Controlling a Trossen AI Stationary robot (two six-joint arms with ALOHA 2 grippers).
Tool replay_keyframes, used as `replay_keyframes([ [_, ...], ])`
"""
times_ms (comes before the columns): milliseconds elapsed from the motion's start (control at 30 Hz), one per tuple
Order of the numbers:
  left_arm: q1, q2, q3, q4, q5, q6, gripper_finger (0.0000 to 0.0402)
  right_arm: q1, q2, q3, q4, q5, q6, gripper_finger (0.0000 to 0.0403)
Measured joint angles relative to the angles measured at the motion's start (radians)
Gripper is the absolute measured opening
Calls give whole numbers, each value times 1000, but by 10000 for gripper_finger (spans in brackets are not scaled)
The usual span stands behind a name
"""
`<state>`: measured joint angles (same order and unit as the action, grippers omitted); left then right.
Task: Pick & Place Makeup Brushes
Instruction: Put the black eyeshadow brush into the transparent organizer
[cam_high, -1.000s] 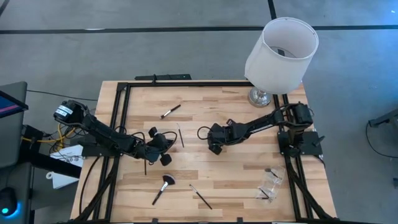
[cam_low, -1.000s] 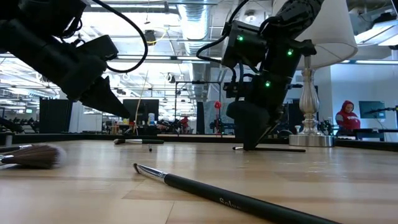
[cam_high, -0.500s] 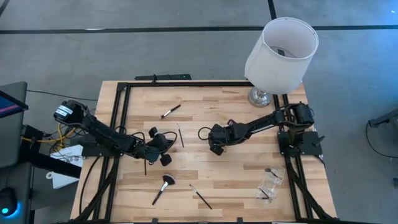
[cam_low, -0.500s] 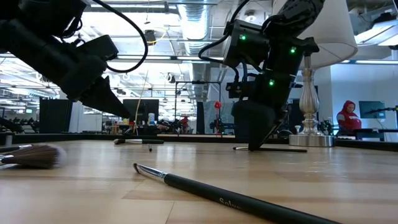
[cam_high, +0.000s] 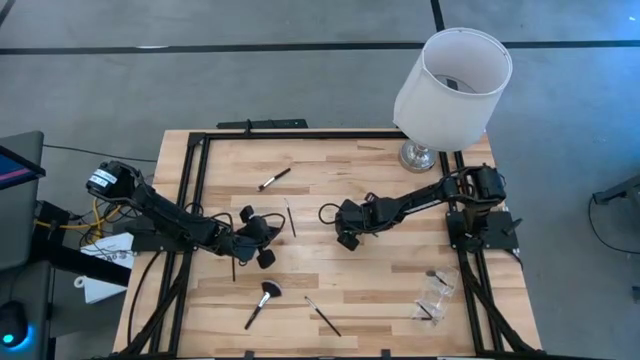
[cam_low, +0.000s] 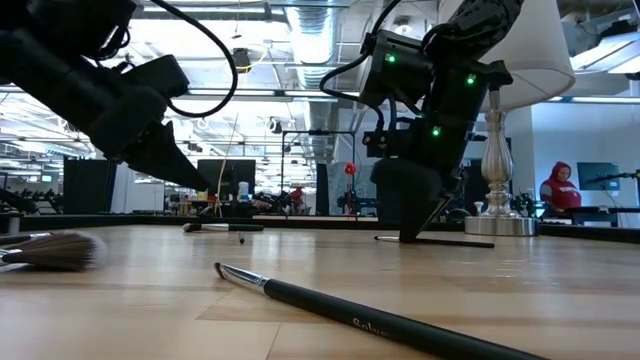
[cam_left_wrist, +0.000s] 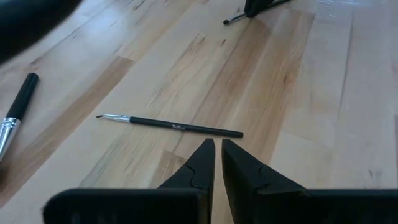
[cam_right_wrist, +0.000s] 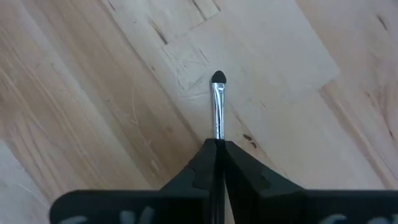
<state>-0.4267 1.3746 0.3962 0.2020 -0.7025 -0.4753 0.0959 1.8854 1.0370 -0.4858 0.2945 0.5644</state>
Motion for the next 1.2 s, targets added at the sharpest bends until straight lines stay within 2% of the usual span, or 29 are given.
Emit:
replay_keyframes([
  [333,0,0,0,0,-6,0,28,11,-18,0,-4,-5,-20,3],
  [433,-1,0,0,0,-6,0,28,31,-50,-4,-16,-53,-15,3],
  [533,-1,0,0,0,-7,0,28,67,-99,-3,-15,-50,0,2],
  [767,-1,0,0,0,-7,0,28,189,-240,-2,-27,119,21,1],
  [1000,-1,0,0,0,-7,0,28,416,-392,-1,-50,367,59,1],
  [1200,-1,0,0,6,-7,0,28,617,-492,0,-257,547,316,1],
])
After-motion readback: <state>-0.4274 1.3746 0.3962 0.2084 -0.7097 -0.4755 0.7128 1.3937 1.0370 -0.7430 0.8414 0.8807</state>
